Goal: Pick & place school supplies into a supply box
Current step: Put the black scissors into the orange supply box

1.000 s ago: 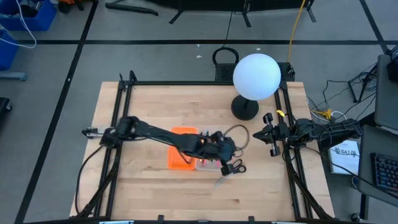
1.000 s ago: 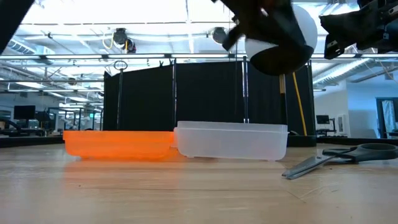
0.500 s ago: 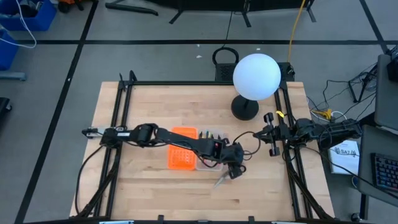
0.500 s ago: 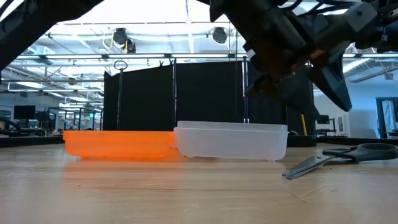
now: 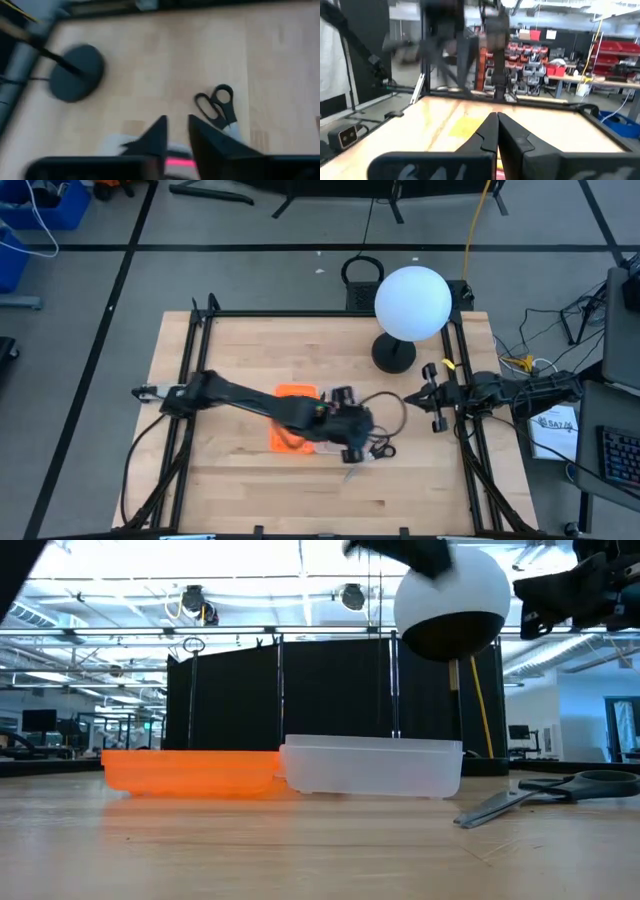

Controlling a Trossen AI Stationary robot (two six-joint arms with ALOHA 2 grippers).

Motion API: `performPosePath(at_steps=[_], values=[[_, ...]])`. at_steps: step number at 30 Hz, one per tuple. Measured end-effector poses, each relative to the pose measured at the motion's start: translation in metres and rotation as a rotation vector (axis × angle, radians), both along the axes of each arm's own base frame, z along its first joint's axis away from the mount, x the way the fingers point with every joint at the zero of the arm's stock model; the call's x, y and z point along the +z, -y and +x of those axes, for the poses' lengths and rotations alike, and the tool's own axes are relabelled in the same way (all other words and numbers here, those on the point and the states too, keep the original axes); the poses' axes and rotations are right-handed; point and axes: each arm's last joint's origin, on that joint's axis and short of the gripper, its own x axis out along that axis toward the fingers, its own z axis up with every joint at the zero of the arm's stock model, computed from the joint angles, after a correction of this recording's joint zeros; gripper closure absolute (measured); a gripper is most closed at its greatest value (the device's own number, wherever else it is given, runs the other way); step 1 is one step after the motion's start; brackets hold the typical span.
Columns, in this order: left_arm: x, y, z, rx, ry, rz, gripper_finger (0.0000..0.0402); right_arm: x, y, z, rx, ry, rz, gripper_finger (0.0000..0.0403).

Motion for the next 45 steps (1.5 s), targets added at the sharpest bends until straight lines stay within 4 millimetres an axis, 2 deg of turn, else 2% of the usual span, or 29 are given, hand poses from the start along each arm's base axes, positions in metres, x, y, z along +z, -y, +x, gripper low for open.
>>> performPosePath(at_steps=[3,5,7,10,15,17,20,25,34,40,45], values=[[0.028,0.001,-0.038,0.025,0.045,0.055,0.0383,-0.003,0.0,0.001,0.001,-0.031,0.001,0.0403],[0.034,0.0,-0.068,0.065,0.082,0.081,0.0391,-0.005,0.0,0.001,0.0,-0.057,0.0,0.0403],[0.031,-0.002,-0.102,0.09,0.122,0.107,0.0387,-0.006,0.0,0.002,0.0,-0.069,-0.001,0.0403],[0.011,-0.005,-0.15,0.021,0.224,0.091,0.0394,-0.007,0.0,0.003,0.001,-0.079,0.01,0.0403],[-0.03,-0.023,-0.218,-0.234,0.503,0.046,0.0397,-0.01,-0.001,0.005,0.0,-0.109,-0.005,0.0403],[-0.045,-0.032,-0.24,-0.254,0.581,0.032,0.0398,-0.012,-0.001,0.007,0.0,-0.129,-0.011,0.0403],[-0.069,-0.047,-0.266,-0.192,0.599,0.021,0.0398,-0.012,-0.001,0.009,-0.008,-0.136,-0.01,0.0403],[-0.1,-0.06,-0.296,-0.216,0.615,0.057,0.0399,-0.01,-0.001,0.014,-0.025,-0.119,-0.009,0.0403],[-0.113,-0.077,-0.33,-0.3,0.723,0.126,0.0399,-0.012,-0.002,0.021,-0.031,-0.132,-0.013,0.0403],[-0.127,-0.089,-0.344,-0.295,0.778,0.118,0.0399,-0.015,-0.002,0.026,-0.047,-0.157,-0.027,0.0403],[-0.129,-0.093,-0.346,-0.27,0.768,0.073,0.0392,-0.015,-0.003,0.034,-0.115,-0.248,-0.025,0.0403]])
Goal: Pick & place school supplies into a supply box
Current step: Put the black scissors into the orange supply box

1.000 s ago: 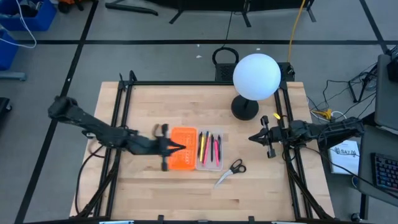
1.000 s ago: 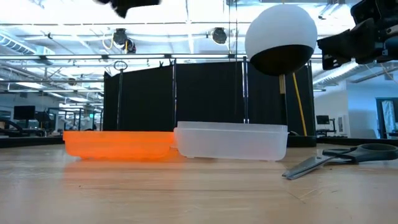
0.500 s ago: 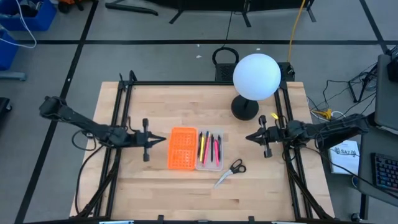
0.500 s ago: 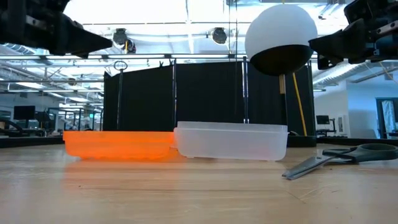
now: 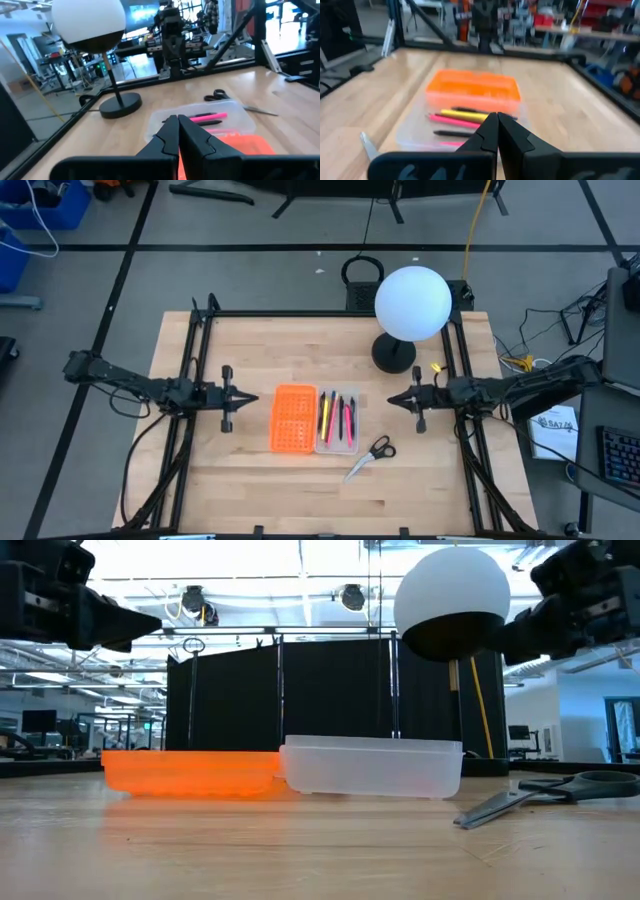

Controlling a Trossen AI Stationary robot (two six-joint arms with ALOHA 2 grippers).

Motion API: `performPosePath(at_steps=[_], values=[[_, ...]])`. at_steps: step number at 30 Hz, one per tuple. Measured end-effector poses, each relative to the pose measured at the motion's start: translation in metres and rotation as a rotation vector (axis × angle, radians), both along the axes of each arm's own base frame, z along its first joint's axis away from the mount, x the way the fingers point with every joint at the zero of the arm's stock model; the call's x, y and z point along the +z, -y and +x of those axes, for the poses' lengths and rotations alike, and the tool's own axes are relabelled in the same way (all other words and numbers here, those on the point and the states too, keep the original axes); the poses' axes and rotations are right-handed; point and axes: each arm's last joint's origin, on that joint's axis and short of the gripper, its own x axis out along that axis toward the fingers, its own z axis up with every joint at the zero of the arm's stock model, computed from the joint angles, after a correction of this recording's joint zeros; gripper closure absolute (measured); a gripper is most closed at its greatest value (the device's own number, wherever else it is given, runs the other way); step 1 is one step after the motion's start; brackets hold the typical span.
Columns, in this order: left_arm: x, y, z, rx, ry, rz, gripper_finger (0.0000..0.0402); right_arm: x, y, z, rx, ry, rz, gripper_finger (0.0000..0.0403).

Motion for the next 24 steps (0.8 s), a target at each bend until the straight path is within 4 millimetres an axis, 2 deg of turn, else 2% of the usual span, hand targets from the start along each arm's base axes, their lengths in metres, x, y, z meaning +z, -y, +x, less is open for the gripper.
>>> performPosePath(at_steps=[6,10,13,17,20,24], values=[[0.0,-0.003,0.0,0.073,-0.001,-0.025,0.0385,0.031,-0.012,0.024,-0.032,-0.247,-0.018,0.0403],[0.0,-0.003,0.0,0.092,0.0,-0.063,0.0394,0.048,-0.03,0.044,-0.01,-0.548,-0.122,0.0403],[0.0,-0.003,0.0,0.092,0.001,-0.075,0.0398,0.056,-0.043,0.061,-0.028,-0.788,-0.106,0.0403],[0.0,-0.003,0.0,0.092,0.008,-0.118,0.0388,0.052,-0.061,0.084,0.024,-1.036,-0.079,0.0402],[0.0,-0.003,0.0,0.095,0.01,-0.129,0.0372,0.047,-0.074,0.096,0.109,-1.109,-0.112,0.0392],[0.0,-0.003,0.0,0.095,0.013,-0.166,0.0359,0.034,-0.089,0.101,0.218,-1.176,-0.192,0.0358]])
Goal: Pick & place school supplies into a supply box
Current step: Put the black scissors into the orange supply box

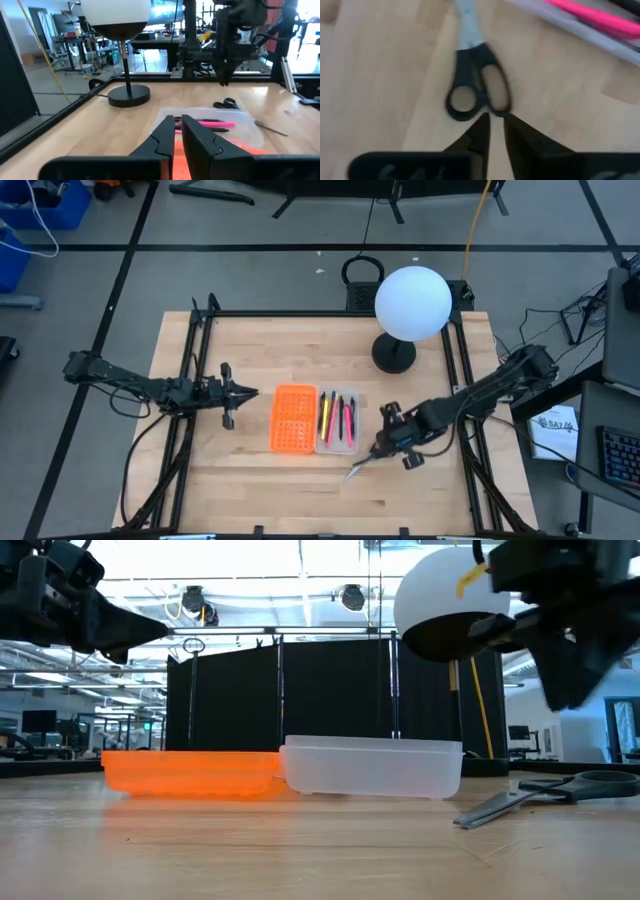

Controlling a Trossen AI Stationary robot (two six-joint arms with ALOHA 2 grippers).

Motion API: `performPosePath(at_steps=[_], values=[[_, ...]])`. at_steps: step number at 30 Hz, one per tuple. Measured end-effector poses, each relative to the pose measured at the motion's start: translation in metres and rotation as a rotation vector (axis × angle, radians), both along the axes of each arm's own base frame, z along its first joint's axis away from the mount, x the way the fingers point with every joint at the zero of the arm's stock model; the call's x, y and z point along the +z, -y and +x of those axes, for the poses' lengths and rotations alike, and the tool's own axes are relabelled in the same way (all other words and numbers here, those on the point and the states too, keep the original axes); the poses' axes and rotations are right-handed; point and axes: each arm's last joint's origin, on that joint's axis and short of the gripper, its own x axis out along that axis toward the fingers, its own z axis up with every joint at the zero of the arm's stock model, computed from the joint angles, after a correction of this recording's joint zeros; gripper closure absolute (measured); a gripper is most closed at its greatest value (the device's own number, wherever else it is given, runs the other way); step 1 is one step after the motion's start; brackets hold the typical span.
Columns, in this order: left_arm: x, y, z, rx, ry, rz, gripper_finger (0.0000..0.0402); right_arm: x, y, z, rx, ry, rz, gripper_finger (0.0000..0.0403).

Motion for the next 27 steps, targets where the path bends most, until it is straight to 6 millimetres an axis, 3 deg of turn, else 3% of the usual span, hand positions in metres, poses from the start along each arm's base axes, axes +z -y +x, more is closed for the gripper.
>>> performPosePath(at_steps=[6,10,20,27], values=[[0.0,0.0,0.0,0.0,-0.003,0.002,0.0363,-0.002,-0.021,-0.001,0.07,-0.006,0.025,0.0278],[0.0,-0.001,0.0,0.024,-0.007,0.02,0.0372,-0.002,-0.024,-0.001,0.136,0.032,-0.019,0.0243],[0.0,-0.002,0.0,0.07,-0.008,0.017,0.0397,-0.003,-0.016,0.008,0.225,0.081,-0.051,0.0251],[-0.001,-0.002,0.0,0.07,-0.01,-0.005,0.0369,-0.036,-0.009,0.003,0.265,0.046,-0.076,0.0243]])
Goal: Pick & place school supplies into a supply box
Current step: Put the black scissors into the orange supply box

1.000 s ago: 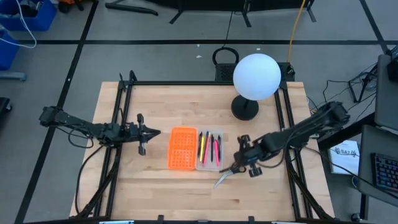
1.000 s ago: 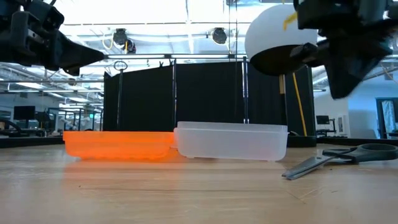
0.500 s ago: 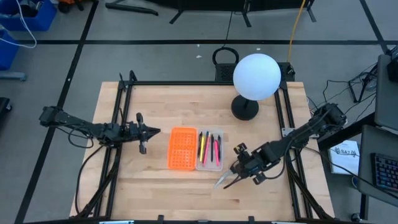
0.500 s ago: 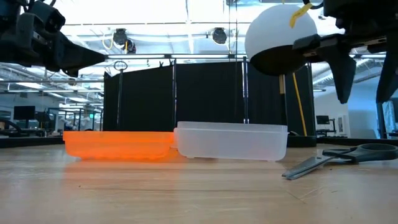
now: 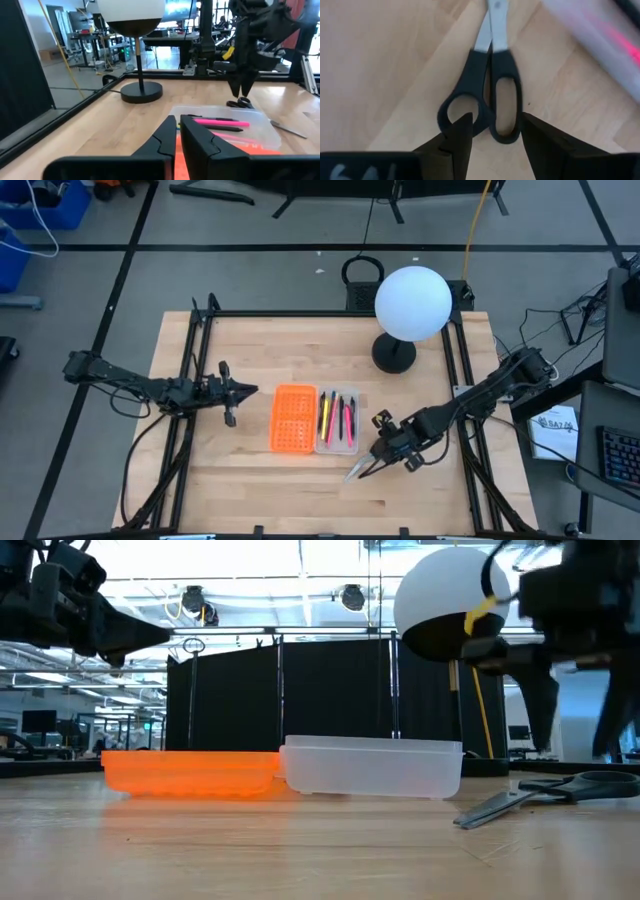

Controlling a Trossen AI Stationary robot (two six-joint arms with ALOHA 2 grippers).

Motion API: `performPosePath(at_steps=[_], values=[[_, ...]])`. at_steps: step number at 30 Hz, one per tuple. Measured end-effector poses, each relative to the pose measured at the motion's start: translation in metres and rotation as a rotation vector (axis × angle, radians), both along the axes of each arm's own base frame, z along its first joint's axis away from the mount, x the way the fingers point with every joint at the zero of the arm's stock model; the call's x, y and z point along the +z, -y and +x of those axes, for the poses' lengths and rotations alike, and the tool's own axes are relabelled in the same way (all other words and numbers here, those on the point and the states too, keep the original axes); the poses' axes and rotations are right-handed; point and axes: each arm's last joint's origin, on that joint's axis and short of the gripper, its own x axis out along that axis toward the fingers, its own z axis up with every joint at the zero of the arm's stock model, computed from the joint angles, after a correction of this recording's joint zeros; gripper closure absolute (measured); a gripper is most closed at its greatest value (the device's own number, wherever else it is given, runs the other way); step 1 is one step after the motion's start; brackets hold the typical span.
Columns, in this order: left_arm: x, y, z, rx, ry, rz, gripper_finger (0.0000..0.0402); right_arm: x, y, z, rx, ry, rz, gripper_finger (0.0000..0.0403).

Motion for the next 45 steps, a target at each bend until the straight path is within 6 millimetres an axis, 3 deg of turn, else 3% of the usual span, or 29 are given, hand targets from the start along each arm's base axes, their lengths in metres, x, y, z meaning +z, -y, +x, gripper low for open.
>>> performPosePath(at_steps=[5,14,22,28,32,35,40,45], values=[[-0.001,0.0,0.0,0.0,-0.011,0.0,0.0356,-0.013,0.002,-0.004,0.014,0.021,0.006,0.0246],[-0.002,0.0,0.0,0.0,-0.016,0.001,0.0355,-0.012,-0.001,0.0,0.046,0.068,0.023,0.0248],[-0.002,0.0,0.0,0.0,-0.016,0.001,0.0355,-0.038,-0.003,0.004,0.073,-0.036,-0.009,0.0256],[-0.001,0.0,0.0,0.0,-0.016,0.001,0.0355,-0.058,-0.004,0.005,0.139,-0.112,-0.044,0.0282],[-0.001,0.0,0.0,0.0,-0.015,0.001,0.0355,-0.064,-0.005,0.006,0.172,-0.142,-0.021,0.0327],[-0.001,0.0,0.0,0.0,-0.013,-0.007,0.0355,-0.064,-0.005,0.006,0.164,-0.14,-0.029,0.0358],[-0.001,0.0,0.0,0.001,-0.01,-0.023,0.0355,-0.056,-0.004,0.004,0.135,-0.099,-0.064,0.0358],[-0.001,0.0,0.0,0.0,-0.01,-0.029,0.0355,-0.033,-0.006,-0.007,0.163,-0.051,-0.092,0.0359]])
